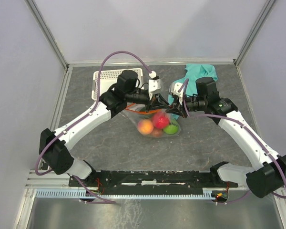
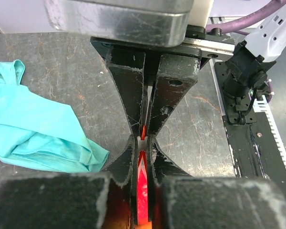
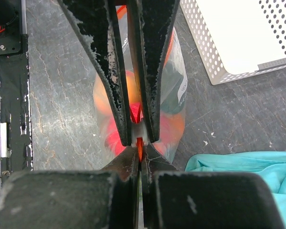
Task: Place the food in the zip-top bag and seal the zipper
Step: Zip the zipper food storage bag at the center of the board.
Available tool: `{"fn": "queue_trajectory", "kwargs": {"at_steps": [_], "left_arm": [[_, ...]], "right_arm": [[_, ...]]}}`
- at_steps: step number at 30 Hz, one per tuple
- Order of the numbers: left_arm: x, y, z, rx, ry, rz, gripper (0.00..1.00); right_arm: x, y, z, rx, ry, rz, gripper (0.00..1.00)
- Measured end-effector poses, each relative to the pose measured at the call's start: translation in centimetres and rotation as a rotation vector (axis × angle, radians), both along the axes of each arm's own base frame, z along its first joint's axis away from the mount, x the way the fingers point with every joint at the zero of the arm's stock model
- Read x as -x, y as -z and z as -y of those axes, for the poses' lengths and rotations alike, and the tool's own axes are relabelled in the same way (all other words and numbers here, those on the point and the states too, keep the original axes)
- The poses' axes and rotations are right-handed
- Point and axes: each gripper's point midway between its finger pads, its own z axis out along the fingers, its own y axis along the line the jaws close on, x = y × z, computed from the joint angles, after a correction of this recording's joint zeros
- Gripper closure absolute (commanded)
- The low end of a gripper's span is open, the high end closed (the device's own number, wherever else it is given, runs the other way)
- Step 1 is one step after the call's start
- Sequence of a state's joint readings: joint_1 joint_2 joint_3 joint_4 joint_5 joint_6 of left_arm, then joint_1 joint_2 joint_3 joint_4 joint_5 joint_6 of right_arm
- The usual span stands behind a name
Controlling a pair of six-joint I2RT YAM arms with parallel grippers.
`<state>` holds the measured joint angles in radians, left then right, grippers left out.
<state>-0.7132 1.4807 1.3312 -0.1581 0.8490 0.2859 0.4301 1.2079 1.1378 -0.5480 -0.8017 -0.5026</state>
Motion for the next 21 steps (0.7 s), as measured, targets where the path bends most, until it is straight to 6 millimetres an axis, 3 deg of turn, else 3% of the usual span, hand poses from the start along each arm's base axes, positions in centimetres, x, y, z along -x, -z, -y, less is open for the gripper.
{"fn": "queue_trajectory", "kwargs": {"at_steps": [12, 21], "left_arm": [[-0.1, 0.4, -0.5, -0.047, -0.015, 0.03, 0.97], [-0.3, 0.8, -2.3, -0.116, -0.1, 0.051, 0.97]], "right_arm": [[0.1, -0.2, 0.4, 0.008, 0.034, -0.007, 0.98], [0.3, -1.1, 0.9, 0.002, 0.068, 0.024, 0.98]]}}
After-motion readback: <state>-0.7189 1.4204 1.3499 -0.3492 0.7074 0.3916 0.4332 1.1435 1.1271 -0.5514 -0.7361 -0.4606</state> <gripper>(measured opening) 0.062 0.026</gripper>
